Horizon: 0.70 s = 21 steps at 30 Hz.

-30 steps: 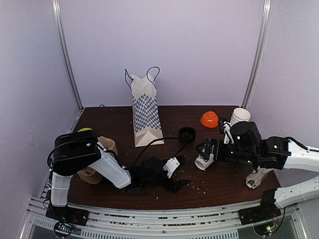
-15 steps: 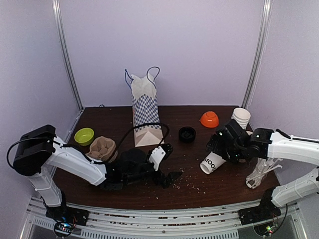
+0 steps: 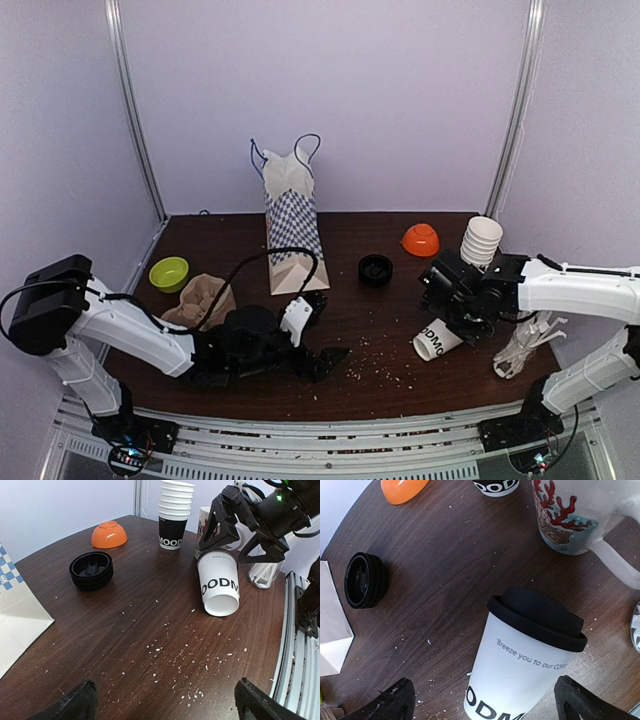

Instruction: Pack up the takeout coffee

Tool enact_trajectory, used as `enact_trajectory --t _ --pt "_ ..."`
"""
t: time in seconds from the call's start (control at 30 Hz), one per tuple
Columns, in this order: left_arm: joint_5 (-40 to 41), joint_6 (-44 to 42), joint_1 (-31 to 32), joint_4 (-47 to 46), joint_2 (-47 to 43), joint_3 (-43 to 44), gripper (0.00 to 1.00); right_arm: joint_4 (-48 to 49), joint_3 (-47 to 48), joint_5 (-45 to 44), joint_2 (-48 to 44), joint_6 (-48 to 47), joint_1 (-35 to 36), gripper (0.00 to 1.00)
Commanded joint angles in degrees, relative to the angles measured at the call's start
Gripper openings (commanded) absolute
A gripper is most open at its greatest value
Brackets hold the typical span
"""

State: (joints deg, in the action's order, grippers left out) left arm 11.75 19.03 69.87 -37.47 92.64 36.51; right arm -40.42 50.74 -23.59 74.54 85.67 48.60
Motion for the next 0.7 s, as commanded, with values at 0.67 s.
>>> enact_trajectory --t 0.67 --pt "-2.1 3.7 0.7 -3.5 -0.2 -0.6 0.98 4.4 -6.3 4.4 2.0 -2.1 1.1 0.99"
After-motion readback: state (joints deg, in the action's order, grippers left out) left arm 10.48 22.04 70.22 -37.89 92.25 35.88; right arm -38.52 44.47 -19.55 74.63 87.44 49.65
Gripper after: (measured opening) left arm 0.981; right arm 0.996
